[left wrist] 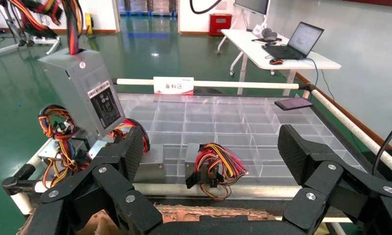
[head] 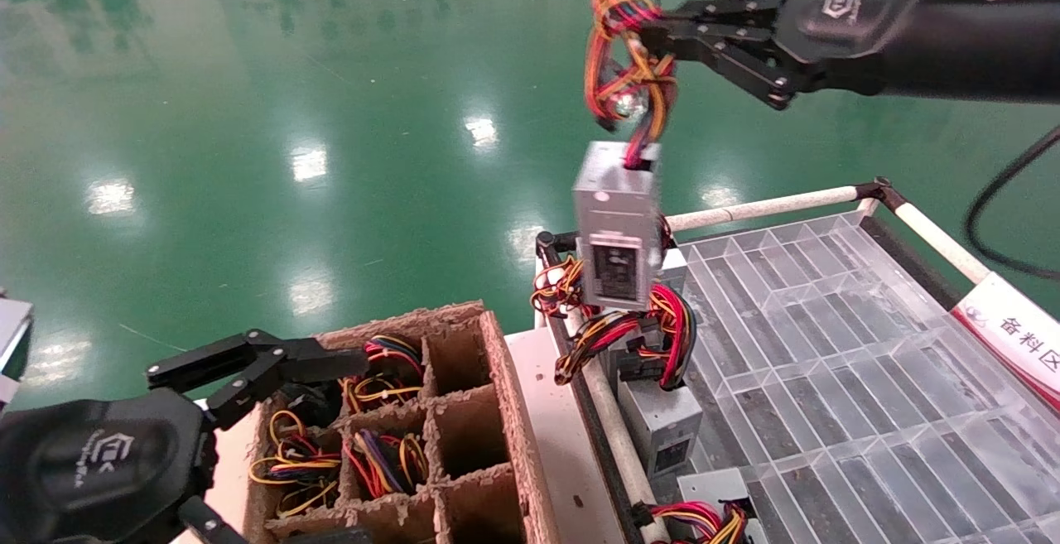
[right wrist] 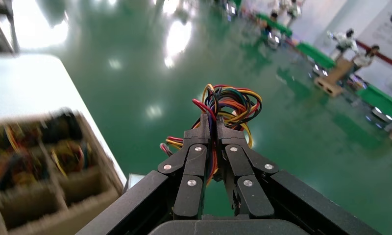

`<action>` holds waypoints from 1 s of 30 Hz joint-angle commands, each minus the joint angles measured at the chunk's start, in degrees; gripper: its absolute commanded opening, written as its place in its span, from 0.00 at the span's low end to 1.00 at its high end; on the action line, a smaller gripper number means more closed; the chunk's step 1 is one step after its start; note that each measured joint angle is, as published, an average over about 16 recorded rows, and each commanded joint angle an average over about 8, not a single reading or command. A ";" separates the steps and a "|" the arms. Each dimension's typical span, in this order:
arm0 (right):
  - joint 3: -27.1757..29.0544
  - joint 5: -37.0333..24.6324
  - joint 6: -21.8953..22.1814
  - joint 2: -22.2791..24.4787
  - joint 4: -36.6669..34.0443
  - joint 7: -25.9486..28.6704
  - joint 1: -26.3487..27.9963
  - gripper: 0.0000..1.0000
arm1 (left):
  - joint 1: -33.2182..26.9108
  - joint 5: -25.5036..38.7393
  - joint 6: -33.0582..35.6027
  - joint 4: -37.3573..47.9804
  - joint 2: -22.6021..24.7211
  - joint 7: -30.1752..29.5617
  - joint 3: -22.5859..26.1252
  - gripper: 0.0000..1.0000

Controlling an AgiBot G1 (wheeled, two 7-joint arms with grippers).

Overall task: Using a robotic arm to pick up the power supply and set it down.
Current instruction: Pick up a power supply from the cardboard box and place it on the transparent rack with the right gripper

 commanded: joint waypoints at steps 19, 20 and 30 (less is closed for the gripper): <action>-6.38 -11.84 6.13 -0.90 -9.30 -12.00 8.69 0.00 | 0.00 0.00 0.00 0.00 0.00 0.00 0.00 1.00; -6.52 -12.07 6.45 -1.04 -9.64 -12.50 8.72 0.00 | 0.00 0.00 0.00 0.00 0.00 0.00 0.00 1.00; -7.31 -13.32 9.06 -2.64 -13.12 -15.71 6.88 0.00 | 0.00 0.00 0.00 0.00 0.00 0.00 0.00 1.00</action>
